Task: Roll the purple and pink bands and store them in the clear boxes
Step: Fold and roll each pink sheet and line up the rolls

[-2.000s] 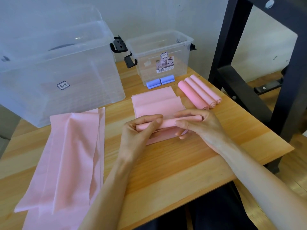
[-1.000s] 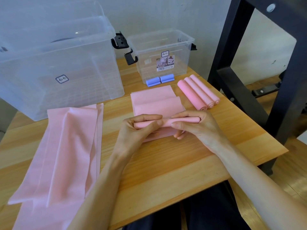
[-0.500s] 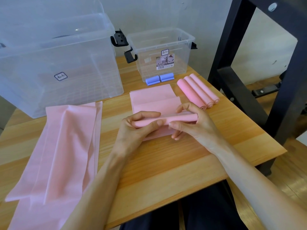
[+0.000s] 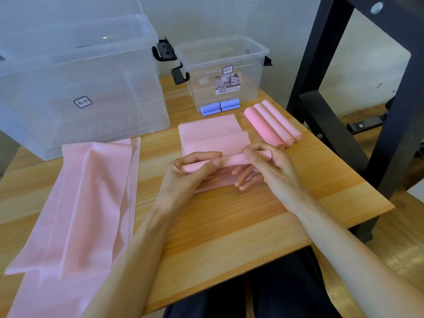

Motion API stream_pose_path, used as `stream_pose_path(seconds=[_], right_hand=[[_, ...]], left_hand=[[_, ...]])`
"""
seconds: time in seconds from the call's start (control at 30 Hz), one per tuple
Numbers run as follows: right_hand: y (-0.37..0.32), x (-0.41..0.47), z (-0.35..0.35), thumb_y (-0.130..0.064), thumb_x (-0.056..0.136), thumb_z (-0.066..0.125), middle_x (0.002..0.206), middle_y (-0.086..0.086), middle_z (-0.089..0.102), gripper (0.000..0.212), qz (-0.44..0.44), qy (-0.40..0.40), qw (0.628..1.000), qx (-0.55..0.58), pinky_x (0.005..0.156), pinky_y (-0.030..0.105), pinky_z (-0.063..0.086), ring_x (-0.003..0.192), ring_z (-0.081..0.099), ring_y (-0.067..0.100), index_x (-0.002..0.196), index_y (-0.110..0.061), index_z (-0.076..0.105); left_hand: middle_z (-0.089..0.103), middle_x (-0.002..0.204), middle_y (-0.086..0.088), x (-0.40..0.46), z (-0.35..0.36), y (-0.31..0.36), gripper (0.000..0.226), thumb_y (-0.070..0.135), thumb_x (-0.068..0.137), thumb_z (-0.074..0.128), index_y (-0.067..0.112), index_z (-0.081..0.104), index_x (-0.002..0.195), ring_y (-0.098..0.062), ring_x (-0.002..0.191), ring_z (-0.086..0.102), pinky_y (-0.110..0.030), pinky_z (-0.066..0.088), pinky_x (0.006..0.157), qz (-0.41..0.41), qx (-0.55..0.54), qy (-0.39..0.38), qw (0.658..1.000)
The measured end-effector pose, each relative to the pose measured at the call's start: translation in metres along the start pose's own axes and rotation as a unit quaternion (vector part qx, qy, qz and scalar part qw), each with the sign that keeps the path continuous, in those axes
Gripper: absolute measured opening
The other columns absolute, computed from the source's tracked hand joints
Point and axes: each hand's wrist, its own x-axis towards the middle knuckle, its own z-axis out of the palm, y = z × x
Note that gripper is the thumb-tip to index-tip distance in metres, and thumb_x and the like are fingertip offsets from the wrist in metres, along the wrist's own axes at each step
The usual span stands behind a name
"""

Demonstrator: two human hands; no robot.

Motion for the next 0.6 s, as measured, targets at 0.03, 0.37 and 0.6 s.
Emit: stream_pose_path(seconds=[0.03, 0.37, 0.6], right_hand=[[0.0006, 0.0000, -0.0005, -0.024, 0.097, 0.051, 0.082, 0.021, 0.072, 0.036, 0.002, -0.006, 1.000, 0.005, 0.055, 0.037, 0.060, 0.063, 0.070, 0.032, 0.108, 0.010, 0.055], [0.0009, -0.0010, -0.0039, -0.028, 0.097, 0.046, 0.075, 0.023, 0.071, 0.033, -0.003, -0.013, 1.000, 0.023, 0.050, 0.035, 0.056, 0.055, 0.069, 0.033, 0.105, 0.001, 0.060], [-0.0009, -0.0018, -0.0026, -0.018, 0.076, 0.076, 0.081, 0.013, 0.075, 0.026, -0.020, -0.001, 0.999, -0.039, 0.053, 0.032, 0.060, 0.061, 0.072, 0.030, 0.100, -0.006, 0.071]], left_hand=[[0.077, 0.098, -0.010, 0.0005, -0.0011, 0.0010, 0.024, 0.031, 0.069, 0.076, 0.020, 0.079, 0.090, -0.022, 0.095, 0.073, -0.027, 0.059, 0.075, -0.004, -0.009, 0.001, 1.000], [0.077, 0.100, -0.004, -0.0003, -0.0085, 0.0034, 0.019, 0.025, 0.067, 0.076, 0.020, 0.082, 0.085, -0.015, 0.094, 0.072, -0.022, 0.057, 0.074, -0.013, 0.000, -0.039, 0.999], [0.077, 0.089, -0.006, -0.0009, -0.0072, 0.0028, 0.021, 0.025, 0.073, 0.074, 0.014, 0.079, 0.090, -0.014, 0.081, 0.074, -0.020, 0.057, 0.064, -0.020, 0.008, 0.001, 1.000]])
